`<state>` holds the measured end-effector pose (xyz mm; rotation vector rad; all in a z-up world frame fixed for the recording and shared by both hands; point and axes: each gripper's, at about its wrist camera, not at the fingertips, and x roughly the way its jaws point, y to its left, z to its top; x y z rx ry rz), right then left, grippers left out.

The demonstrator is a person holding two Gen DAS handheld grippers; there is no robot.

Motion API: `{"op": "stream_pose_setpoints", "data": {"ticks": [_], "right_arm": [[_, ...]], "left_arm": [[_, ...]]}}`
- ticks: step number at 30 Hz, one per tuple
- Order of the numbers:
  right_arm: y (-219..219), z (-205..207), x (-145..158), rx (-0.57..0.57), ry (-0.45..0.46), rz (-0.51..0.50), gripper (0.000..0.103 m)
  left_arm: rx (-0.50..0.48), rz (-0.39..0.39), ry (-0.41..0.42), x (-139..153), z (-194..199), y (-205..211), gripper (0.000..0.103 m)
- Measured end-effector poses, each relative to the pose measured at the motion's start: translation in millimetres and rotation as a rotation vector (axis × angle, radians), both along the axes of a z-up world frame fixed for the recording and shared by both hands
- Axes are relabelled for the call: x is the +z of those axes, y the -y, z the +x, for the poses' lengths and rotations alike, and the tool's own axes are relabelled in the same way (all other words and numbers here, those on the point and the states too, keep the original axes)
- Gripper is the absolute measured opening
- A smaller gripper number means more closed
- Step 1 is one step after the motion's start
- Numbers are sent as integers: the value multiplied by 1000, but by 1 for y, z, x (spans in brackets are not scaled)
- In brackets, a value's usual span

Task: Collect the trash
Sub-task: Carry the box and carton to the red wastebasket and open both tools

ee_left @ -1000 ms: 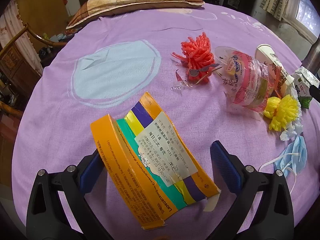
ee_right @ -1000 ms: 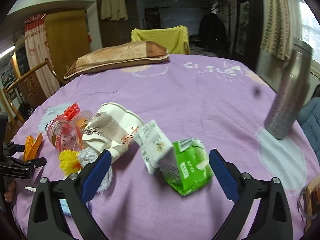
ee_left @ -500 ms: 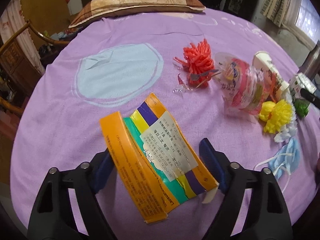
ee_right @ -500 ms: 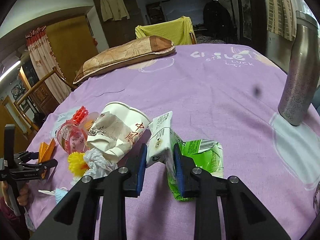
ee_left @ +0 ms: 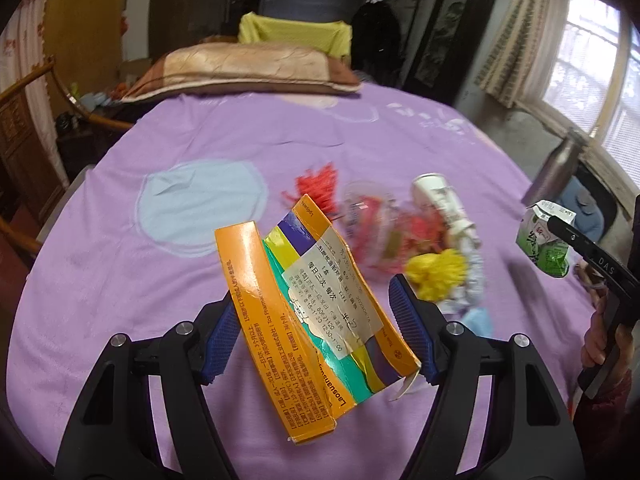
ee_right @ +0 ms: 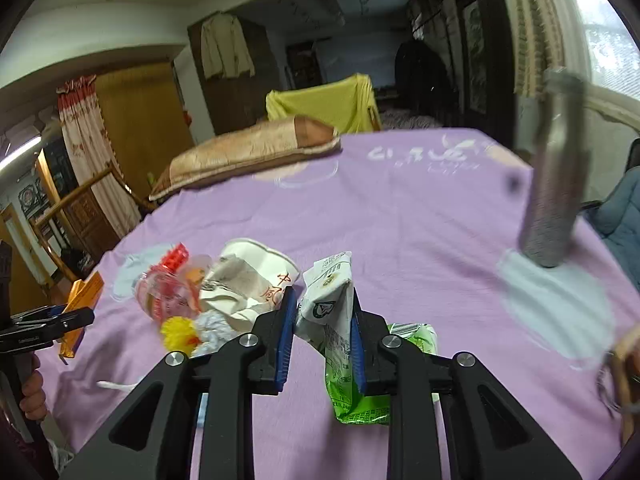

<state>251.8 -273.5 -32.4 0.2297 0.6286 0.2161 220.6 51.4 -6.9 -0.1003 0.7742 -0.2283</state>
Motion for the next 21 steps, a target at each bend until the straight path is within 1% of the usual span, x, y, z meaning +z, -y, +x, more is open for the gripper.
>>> {"op": "stream_pose_setpoints", "data": {"ticks": [5,6,10,16,18,21], "right_arm": [[18,-49,26,-44,64,15,25],[24,-64,31,-55,78,22,25],[41,-109,44,-100,110,24,25],[74,-180,50,-198,129,17,25],[89,-208,49,-247,123,-1,25],[110,-243,47,-320,113,-29,25]], "left_arm": [[-107,-33,62,20,-19,32,70],[-126,-38,69,22,-23,37,70],[-231,-62,101,31,-41,71,70],[-388,-93,106,34,-69,127,70],[-444,-105,100,32,-79,144,70],[-527,-104,99,29,-97,175,70]]}}
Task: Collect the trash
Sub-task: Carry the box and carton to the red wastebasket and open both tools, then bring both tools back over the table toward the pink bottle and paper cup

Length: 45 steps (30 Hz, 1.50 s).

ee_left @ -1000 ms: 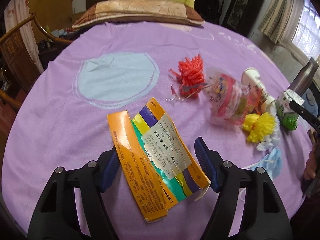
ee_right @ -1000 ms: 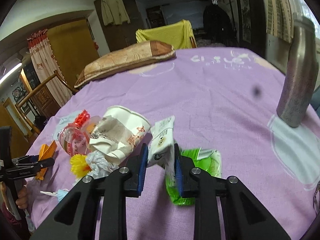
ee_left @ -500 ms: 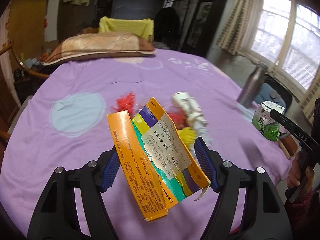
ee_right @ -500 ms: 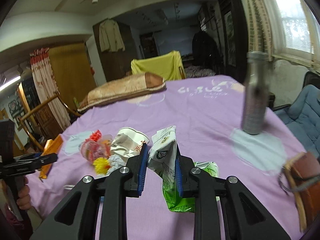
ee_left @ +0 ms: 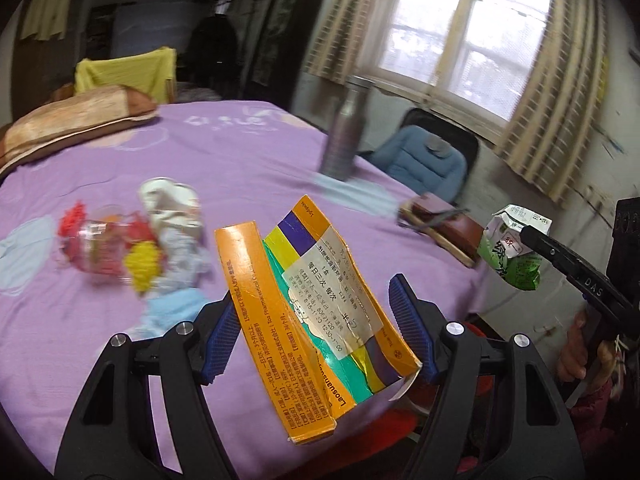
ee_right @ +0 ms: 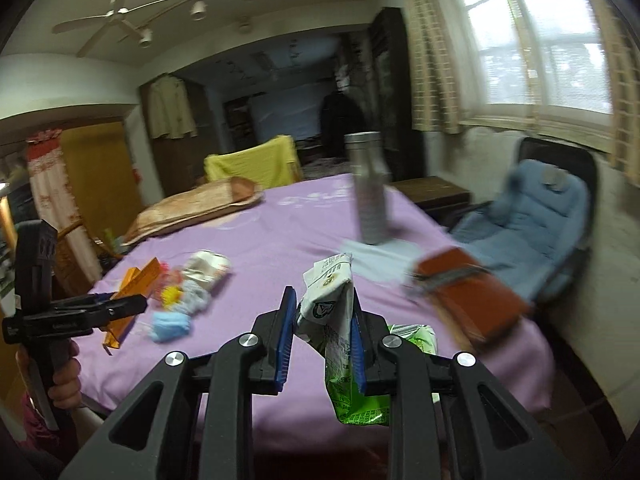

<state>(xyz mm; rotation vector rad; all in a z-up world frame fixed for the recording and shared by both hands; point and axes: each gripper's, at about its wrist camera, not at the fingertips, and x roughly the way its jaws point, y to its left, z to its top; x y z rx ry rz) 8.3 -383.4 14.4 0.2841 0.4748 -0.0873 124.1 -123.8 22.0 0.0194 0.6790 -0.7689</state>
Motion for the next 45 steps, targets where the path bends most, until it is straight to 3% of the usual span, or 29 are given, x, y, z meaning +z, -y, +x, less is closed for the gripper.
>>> {"op": "stream_pose_setpoints", "data": {"ticks": [4,7,11,12,13,14,16,19,22,26,29,32,36,45], "right_arm": [[38,-49,-16,-110,-45,-1,25],[67,-75,-46,-192,-125,31,25],[103,-92,-103,-269,-235,112,27],[117,-90,-130,-278,-285,160,28],[123,-89,-146,-275,-310,192,32],[131,-87,-165,-282,-344,226,46],[142,-90,-184,-340,-371,257,56],[154,-105,-183,-374,-310,302,58],[163,-125,-168,-457,-253,254,67],[176,-150,-157,-530,-188,240,69],[184,-163,-160,-537,-168,260,69],[191,-173,-162,-541,-160,267,69],[193,-179,-159,-539,-136,264,69],[174,-174,-142,-467,-87,263,73]], "left_arm": [[-107,6,-8,-5,-20,41,70],[-180,13,-27,-9,-34,69,70],[-263,53,-42,-18,-52,107,70],[-279,65,-45,-21,-55,115,70],[-299,80,-50,-25,-58,127,70],[-319,96,-57,-29,-62,139,70],[-355,123,-68,-37,-68,157,70],[-428,164,-92,-51,-77,189,70],[-519,205,-105,-65,-91,229,70],[-626,247,-117,-82,-108,284,70],[-673,261,-131,-93,-119,318,79],[-656,292,-97,-100,-127,337,90],[-623,295,-84,-99,-124,335,93],[-438,239,-14,-67,-97,278,95]]}}
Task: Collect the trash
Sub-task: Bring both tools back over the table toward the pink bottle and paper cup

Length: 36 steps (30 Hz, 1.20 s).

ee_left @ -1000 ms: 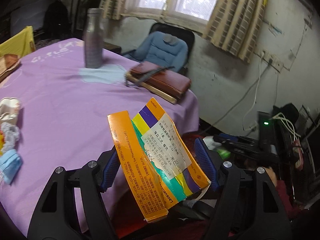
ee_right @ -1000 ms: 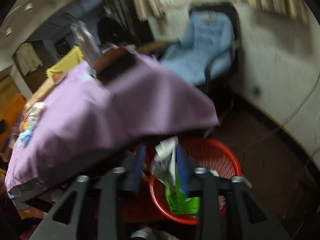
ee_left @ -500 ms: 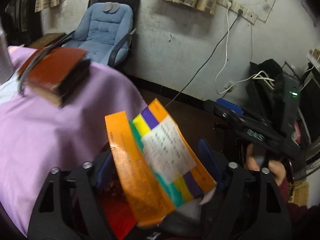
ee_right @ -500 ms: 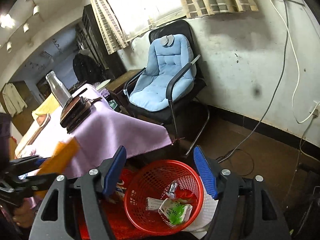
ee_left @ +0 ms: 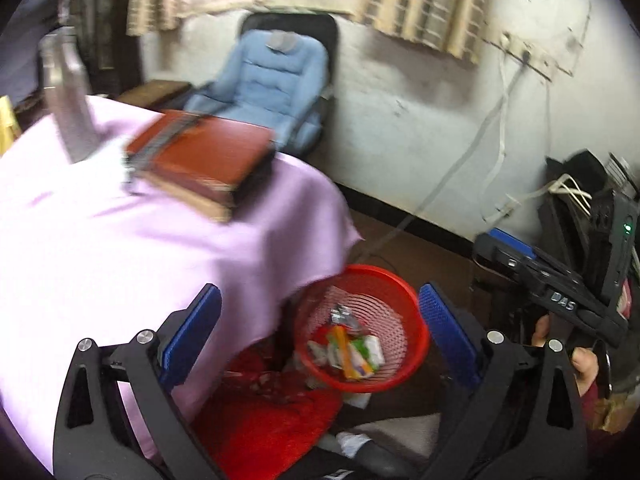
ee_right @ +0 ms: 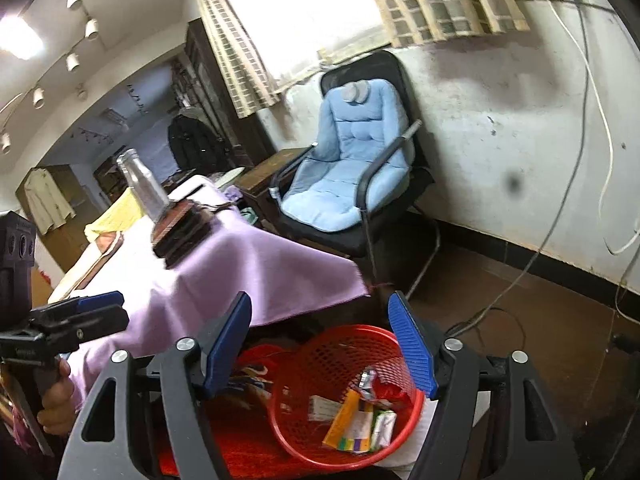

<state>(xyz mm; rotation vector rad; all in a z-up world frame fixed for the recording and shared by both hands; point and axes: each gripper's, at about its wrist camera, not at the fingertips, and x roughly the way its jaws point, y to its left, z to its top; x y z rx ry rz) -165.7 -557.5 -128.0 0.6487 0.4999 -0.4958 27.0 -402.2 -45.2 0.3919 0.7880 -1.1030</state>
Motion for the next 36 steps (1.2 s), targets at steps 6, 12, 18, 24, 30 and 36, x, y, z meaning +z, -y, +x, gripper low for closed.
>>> {"op": "stream_pose_setpoints", "data": {"ticks": [6,12,18,24,30,36], "right_arm": [[-34,30,27,119,39,-34,79],[-77,75,53,254,68,-66,88],[-134,143,71,442,97,-41,93],[-204,218,80,656,67,-31,93],[-269,282,88,821,25,-59,93],[-311,328,91,903,0,-92,93]], "left_arm": [[176,-59,19,18,33,-69,96],[387,-112,29,29,71,-158,96],[697,-124,85,30,115,-273,96],[957,-131,89,26,150,-373,96],[1105,-111,58,20,182,-443,96],[1121,-86,-14,9,217,-464,96]]}}
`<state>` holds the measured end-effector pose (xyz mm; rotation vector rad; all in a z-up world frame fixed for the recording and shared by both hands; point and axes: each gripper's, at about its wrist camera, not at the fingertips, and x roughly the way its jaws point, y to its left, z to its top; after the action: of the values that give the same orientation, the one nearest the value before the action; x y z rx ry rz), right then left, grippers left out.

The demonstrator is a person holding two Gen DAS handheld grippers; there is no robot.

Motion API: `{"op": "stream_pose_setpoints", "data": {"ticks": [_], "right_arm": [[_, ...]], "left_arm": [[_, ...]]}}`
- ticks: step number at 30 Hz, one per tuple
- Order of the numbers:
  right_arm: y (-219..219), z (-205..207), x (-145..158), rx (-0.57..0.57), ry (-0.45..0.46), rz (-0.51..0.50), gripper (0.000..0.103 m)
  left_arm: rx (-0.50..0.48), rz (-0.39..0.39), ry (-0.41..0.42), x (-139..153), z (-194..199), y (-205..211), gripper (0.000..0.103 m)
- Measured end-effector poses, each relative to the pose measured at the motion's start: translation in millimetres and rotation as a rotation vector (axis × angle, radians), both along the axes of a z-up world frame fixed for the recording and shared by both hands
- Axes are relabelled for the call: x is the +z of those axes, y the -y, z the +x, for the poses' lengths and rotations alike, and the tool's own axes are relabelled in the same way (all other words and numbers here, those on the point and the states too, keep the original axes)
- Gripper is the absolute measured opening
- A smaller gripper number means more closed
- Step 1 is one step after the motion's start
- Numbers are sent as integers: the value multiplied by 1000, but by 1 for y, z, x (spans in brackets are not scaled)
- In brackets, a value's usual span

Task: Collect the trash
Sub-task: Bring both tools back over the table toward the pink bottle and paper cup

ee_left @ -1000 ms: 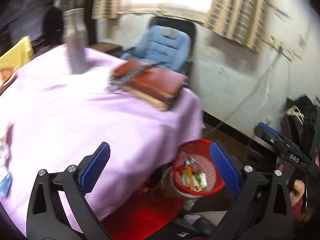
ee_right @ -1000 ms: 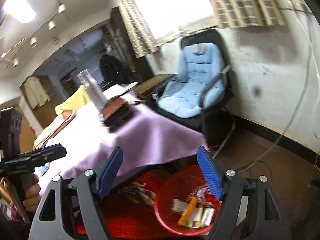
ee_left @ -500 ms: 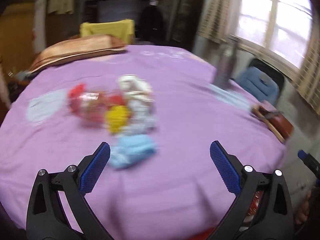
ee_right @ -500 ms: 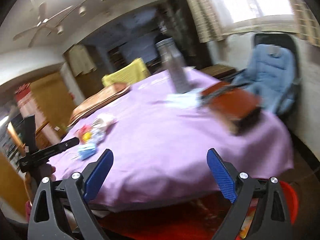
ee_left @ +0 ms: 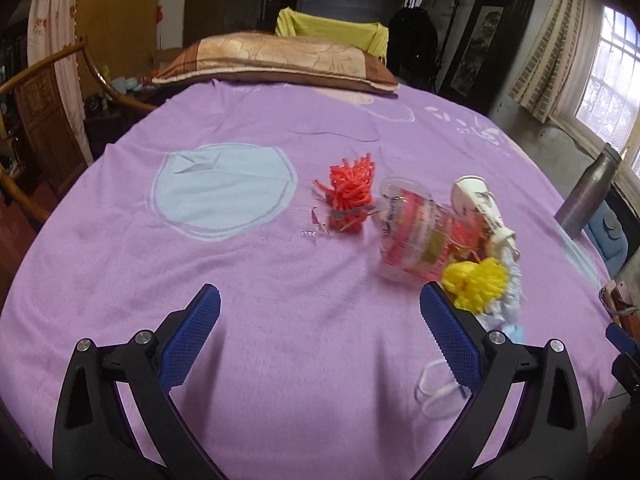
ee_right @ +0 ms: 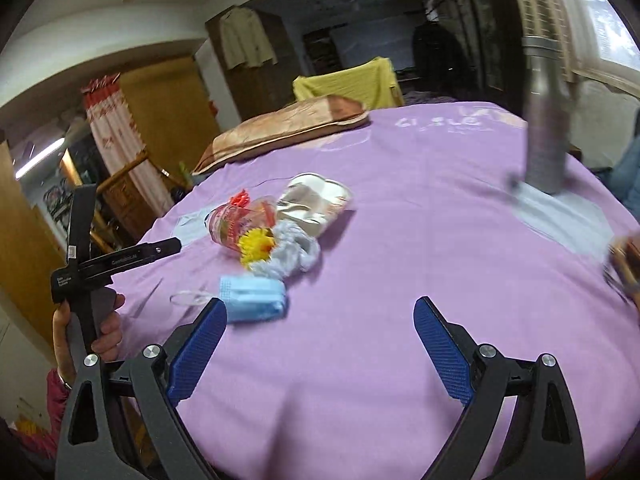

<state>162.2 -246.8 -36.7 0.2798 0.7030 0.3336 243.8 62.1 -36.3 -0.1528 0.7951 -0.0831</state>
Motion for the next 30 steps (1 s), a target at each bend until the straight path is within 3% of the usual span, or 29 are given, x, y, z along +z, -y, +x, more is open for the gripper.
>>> {"op": "stream_pose_setpoints", "data": {"ticks": [6,10,15,21,30], "right_arm": [[-3,48,-8,-12,-27,21,97],[1,73,-16,-37,-43,53,97],[12,92,-32,-47,-112,125,97],[20,95,-40,-45,-124,197,97],[21,91,-39,-64,-104,200,97]], "left_arm": [[-33,-74,-76,-16,30,-7,96],[-56,-123,-67,-17,33,-7,96],[-130,-88,-74,-8,42,8,96],[-251,-6,-76,15,68,46,96],[-264,6,-97,-12,85,52,96]]}}
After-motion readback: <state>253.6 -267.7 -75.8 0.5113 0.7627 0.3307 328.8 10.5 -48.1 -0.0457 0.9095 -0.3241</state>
